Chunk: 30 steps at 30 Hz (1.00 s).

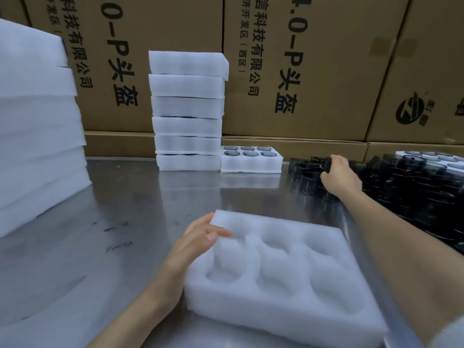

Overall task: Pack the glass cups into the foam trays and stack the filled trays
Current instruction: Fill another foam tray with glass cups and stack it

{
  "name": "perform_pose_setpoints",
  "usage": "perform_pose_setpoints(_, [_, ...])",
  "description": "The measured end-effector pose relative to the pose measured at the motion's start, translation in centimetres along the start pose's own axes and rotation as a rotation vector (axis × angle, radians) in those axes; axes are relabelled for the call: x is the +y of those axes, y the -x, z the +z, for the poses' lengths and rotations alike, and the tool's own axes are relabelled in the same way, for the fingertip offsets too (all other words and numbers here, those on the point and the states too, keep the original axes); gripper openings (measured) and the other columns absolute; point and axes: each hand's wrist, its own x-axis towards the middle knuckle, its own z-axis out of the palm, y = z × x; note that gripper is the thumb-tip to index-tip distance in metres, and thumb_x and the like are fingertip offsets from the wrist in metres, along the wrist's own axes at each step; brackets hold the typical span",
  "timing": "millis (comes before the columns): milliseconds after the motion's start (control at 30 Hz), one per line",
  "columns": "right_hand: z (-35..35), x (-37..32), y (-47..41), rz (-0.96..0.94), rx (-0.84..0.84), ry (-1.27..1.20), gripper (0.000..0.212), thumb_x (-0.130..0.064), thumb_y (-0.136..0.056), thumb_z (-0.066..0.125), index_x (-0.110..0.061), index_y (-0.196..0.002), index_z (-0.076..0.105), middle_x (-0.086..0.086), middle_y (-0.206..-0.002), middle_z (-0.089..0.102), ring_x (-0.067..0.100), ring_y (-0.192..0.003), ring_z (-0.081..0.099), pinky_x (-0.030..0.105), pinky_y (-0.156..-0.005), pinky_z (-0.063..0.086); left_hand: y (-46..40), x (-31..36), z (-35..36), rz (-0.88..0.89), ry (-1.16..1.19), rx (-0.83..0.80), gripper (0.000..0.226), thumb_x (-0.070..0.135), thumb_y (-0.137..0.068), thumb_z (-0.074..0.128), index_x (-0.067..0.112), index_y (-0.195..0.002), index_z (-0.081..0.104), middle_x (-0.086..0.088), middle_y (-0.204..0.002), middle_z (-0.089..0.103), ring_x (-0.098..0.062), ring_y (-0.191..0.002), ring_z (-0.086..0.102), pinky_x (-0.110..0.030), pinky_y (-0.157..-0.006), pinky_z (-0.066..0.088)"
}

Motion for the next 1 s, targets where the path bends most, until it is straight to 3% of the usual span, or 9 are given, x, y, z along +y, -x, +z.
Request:
perform_pose_setpoints(33, [0.1, 0.0, -0.3, 0.01, -0.015, 0.031, 0.043, -0.02, -0.096, 0.046, -0.013, -0.137, 0.036, 0.005, -0.147, 0.03, 0.035, -0.105, 0.055, 0.043, -0.083, 0.046, 0.0, -0.4, -0.1, 0.024, -0.041, -0.013, 0.037, -0.002, -0.094, 0.034, 0.021, -0.085, 0.061, 0.006, -0.125, 0.046, -0.007, -0.13, 0.033, -0.017, -0.108, 0.02])
perform_pose_setpoints(100, [0.3, 0.0, -0.6, 0.011, -0.001, 0.076, 0.033, -0.019, -0.096, 0.047, -0.01, -0.127, 0.042, 0.01, -0.135, 0.039, 0.036, -0.099, 0.055, 0.042, -0.077, 0.045, -0.1, -0.7, -0.3, 0.039, -0.083, -0.034, 0.041, -0.009, -0.092, 0.035, 0.023, -0.086, 0.06, 0.002, -0.129, 0.043, 0.0, -0.122, 0.036, -0.015, -0.106, 0.021])
perform_pose_setpoints(267, [-0.5, -0.7, 0.2, 0.0, 0.147, 0.01, 0.022, -0.019, -0.096, 0.051, -0.01, -0.116, 0.053, 0.013, -0.119, 0.055, 0.036, -0.099, 0.056, 0.037, -0.071, 0.041, -0.2, -1.2, -0.6, 0.076, -0.09, -0.089, 0.013, 0.021, -0.079, 0.055, 0.025, -0.09, 0.061, 0.002, -0.134, 0.043, 0.013, -0.117, 0.034, -0.004, -0.098, 0.022])
perform_pose_setpoints(433, [-2.5, -3.6, 4.5, -0.11, 0.211, -0.381, 0.012, -0.024, -0.092, 0.054, -0.017, -0.102, 0.056, 0.003, -0.104, 0.06, 0.025, -0.094, 0.057, 0.034, -0.074, 0.044, 1.3, -1.5, -0.8, 0.068, 0.069, -0.078, 0.059, 0.022, -0.063, 0.045, 0.029, -0.12, 0.058, 0.018, -0.139, 0.042, 0.013, -0.128, 0.032, 0.006, -0.087, 0.027])
perform_pose_setpoints(533, [-4.1, -6.0, 8.2, -0.046, 0.008, -0.761, 0.01, -0.027, -0.088, 0.056, -0.019, -0.083, 0.057, 0.004, -0.089, 0.064, 0.022, -0.083, 0.062, 0.038, -0.076, 0.054, 1.1, -1.6, -0.7, 0.046, 0.071, -0.074, 0.068, 0.019, -0.059, 0.043, 0.03, -0.126, 0.054, 0.021, -0.139, 0.042, 0.009, -0.13, 0.032, 0.006, -0.086, 0.028])
perform_pose_setpoints(633, [-5.8, -7.8, 12.4, 0.007, -0.297, -1.024, 0.021, -0.031, -0.09, 0.057, -0.019, -0.075, 0.064, 0.001, -0.077, 0.069, 0.017, -0.071, 0.064, 0.028, -0.069, 0.054, 1.2, -1.6, -0.6, 0.03, 0.066, -0.076, 0.073, 0.018, -0.056, 0.042, 0.026, -0.128, 0.054, 0.016, -0.141, 0.042, 0.003, -0.132, 0.032, -0.002, -0.093, 0.028])
perform_pose_setpoints(733, [-6.4, -8.6, 15.9, -0.075, -0.428, -0.991, 0.022, -0.034, -0.091, 0.058, -0.018, -0.08, 0.068, -0.003, -0.074, 0.07, 0.011, -0.065, 0.067, 0.02, -0.058, 0.053, 1.2, -1.5, -0.5, 0.032, 0.044, -0.058, 0.073, 0.017, -0.054, 0.04, 0.02, -0.126, 0.054, 0.011, -0.142, 0.041, -0.001, -0.131, 0.033, 0.0, -0.092, 0.027])
perform_pose_setpoints(867, [-6.3, -9.1, 19.1, -0.339, -0.438, -0.82, 0.02, -0.017, -0.097, 0.049, -0.026, -0.086, 0.063, -0.005, -0.086, 0.068, 0.008, -0.082, 0.065, 0.023, -0.068, 0.051, 1.3, -1.4, -0.2, 0.049, 0.031, 0.024, 0.07, 0.014, -0.051, 0.039, 0.017, -0.12, 0.055, 0.005, -0.137, 0.045, -0.006, -0.126, 0.038, 0.006, -0.082, 0.029])
perform_pose_setpoints(1000, [-6.3, -9.4, 20.9, -0.554, -0.445, -0.615, 0.016, -0.011, -0.097, 0.047, -0.021, -0.094, 0.059, -0.014, -0.085, 0.054, 0.003, -0.077, 0.052, 0.021, -0.066, 0.051, 1.7, -1.2, 0.1, 0.05, 0.08, 0.058, 0.069, 0.014, -0.051, 0.038, 0.02, -0.118, 0.054, 0.006, -0.134, 0.047, -0.003, -0.121, 0.04, 0.007, -0.078, 0.03])
